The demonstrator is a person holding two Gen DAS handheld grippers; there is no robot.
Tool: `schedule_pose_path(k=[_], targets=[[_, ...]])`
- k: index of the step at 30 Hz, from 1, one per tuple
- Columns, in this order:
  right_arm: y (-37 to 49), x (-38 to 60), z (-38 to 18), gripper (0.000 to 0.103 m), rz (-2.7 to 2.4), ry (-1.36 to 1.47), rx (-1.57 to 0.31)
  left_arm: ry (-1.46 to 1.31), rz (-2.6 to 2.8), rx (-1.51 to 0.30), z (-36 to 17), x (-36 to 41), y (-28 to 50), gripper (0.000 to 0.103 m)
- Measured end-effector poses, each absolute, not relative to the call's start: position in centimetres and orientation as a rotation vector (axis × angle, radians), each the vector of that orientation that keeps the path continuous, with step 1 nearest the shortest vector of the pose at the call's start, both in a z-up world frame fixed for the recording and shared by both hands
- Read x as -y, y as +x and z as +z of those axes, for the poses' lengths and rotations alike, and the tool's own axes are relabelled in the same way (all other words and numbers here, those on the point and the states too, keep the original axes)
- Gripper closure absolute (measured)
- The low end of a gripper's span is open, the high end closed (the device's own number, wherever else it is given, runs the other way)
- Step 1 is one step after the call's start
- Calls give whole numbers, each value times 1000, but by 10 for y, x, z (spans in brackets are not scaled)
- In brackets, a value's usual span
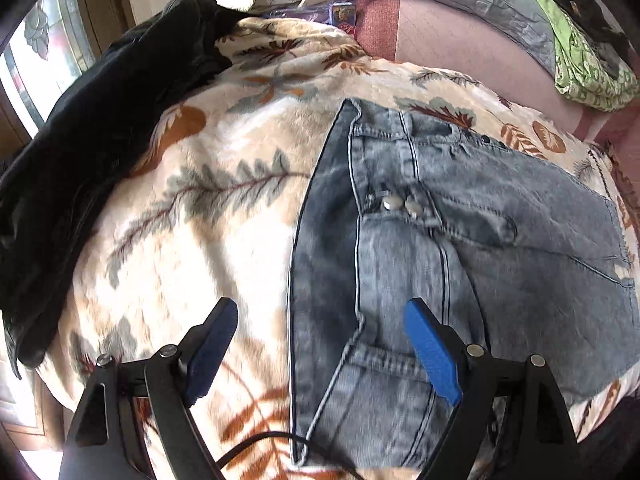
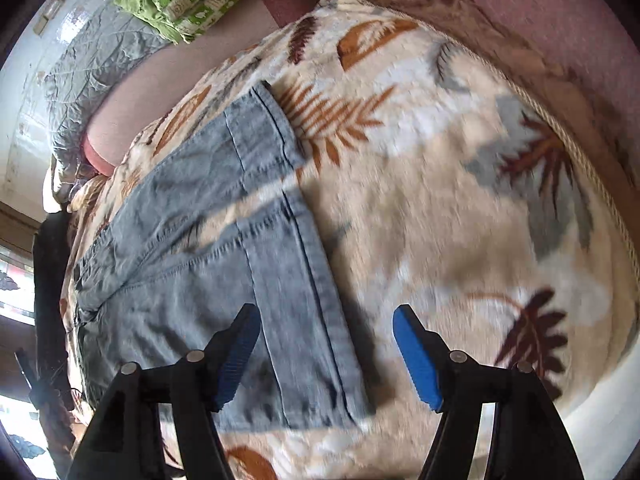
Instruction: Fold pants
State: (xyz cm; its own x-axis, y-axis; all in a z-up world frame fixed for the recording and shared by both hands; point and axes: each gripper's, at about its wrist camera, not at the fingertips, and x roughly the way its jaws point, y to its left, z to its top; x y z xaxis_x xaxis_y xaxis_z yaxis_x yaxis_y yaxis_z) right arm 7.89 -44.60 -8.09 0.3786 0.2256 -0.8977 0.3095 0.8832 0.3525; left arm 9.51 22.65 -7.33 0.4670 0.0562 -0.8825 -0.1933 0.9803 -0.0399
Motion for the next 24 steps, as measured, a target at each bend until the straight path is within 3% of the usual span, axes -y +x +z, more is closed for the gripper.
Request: schedule_pose_path(k=[8, 9, 12, 13, 18, 24], targets=[[54, 432, -98, 32, -11, 522, -1213, -352, 129, -1189, -113, -238, 64, 18], [53, 429, -98, 35, -3, 505, -1219, -342, 127, -1181, -112, -236, 63, 21], [53, 425, -99, 47, -17, 473, -1225, -266, 182, -1189, -111, -231, 57, 67], [53, 424, -101, 56, -26, 460, -1228, -248, 174, -1192, -110, -229, 57, 72], [53, 420, -99, 78, -34, 377, -1242, -208, 189, -1196, -104, -224, 52, 88], [45, 406, -69, 80, -48, 214, -1189, -209, 227, -1147, -74, -227, 36, 91]])
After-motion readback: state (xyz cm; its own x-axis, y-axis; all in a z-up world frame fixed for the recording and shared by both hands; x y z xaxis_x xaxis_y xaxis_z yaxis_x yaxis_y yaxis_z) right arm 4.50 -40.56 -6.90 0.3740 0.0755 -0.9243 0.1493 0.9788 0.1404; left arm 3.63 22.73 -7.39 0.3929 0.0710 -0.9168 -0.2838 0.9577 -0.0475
